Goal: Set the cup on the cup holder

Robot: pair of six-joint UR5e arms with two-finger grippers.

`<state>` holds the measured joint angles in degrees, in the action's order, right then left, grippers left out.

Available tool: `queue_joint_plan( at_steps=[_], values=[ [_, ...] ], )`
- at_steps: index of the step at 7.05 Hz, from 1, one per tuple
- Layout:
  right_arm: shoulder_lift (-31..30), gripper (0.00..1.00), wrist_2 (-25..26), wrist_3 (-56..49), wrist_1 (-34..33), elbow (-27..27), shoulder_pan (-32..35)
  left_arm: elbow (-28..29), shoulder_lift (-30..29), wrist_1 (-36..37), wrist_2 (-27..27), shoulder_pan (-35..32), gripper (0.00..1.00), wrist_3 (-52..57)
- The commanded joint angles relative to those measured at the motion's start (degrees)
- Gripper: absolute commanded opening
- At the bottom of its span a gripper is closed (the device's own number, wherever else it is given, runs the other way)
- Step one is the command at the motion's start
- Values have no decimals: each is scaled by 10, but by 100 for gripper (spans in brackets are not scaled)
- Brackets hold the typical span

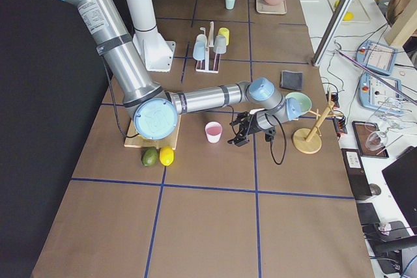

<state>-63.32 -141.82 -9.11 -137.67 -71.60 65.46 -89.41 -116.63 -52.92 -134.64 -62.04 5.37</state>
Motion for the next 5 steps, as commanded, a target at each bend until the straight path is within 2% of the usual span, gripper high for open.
queue_joint_plan(
  at_steps=[1,3,4,5],
  values=[
    [0,99,-6,-3,-1,8,-17,30,1,4,1,36,100,3],
    [0,99,-28,-3,-1,8,-43,46,1,1,11,36,100,45],
    [-1,99,-28,-3,0,15,-54,58,0,0,48,33,100,113],
    [-2,99,-28,-4,2,25,-63,77,-1,0,60,31,100,146]
  ],
)
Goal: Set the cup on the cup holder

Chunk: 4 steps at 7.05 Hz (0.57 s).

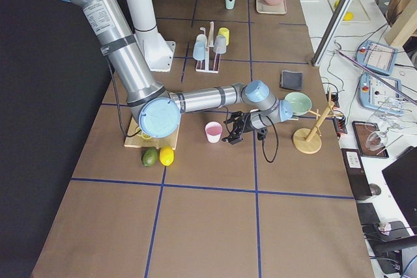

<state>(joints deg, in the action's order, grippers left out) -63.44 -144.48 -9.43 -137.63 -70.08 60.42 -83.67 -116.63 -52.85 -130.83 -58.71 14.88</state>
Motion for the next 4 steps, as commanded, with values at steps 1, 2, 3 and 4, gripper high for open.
queue_joint_plan(
  at_steps=[1,2,3,4],
  values=[
    [-3,99,-1,-2,4,17,-25,31,-2,-2,22,-3,100,55],
    [-4,99,0,-3,5,21,-29,55,-3,-2,20,-4,100,60],
    [-5,99,0,-9,5,21,-29,63,-4,-2,16,-7,100,60],
    [-5,99,0,-9,4,21,-35,76,-12,-2,14,-8,100,60]
  ],
)
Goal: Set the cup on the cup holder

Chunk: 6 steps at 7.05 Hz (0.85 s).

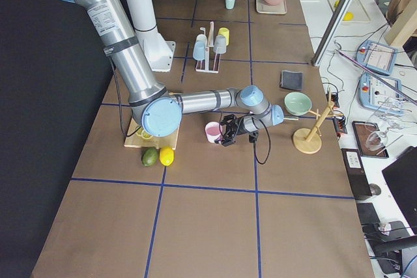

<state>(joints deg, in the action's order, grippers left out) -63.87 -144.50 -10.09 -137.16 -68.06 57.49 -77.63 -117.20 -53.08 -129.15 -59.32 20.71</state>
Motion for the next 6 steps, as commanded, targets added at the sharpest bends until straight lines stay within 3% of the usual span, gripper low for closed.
queue_joint_plan(
  at_steps=[1,6],
  values=[
    [-3,99,1,-2,0,1,-10,18,-15,0,-4,-4,100,0],
    [-13,98,5,-5,1,1,-25,69,-32,0,-37,-11,100,-1]
  ],
)
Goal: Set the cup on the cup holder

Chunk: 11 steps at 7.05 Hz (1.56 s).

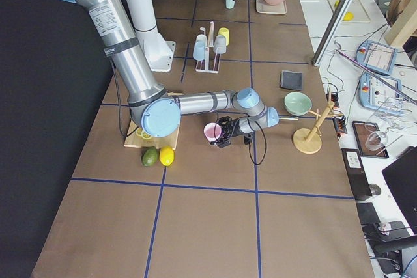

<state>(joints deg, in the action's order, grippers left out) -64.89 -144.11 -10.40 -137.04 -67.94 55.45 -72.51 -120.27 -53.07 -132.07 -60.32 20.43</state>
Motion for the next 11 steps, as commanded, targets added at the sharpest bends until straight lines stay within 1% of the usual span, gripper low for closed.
queue_joint_plan(
  at_steps=[1,2,3,4,6,8,9,10,11],
  values=[
    [-3,82,4,-8,0,0,-4,25,-1,-1,-9,0,100,3],
    [-3,57,6,-8,-1,0,-6,42,-8,-5,-9,1,100,3],
    [1,35,10,-7,-1,10,-6,67,-15,-5,-8,2,100,3],
    [1,26,11,-7,-1,11,-6,75,-19,-5,-8,3,100,3],
    [4,22,11,-7,-2,11,-7,102,-30,-5,-8,6,100,2],
    [18,15,21,-3,-7,10,-5,111,-34,1,-8,17,100,2],
    [38,15,44,-2,-23,6,4,119,-34,2,-8,21,100,2],
    [68,10,73,-2,-46,5,10,125,-34,3,-14,25,100,2],
    [83,10,87,-2,-54,-1,19,127,-33,16,-27,29,100,2]
  ],
)
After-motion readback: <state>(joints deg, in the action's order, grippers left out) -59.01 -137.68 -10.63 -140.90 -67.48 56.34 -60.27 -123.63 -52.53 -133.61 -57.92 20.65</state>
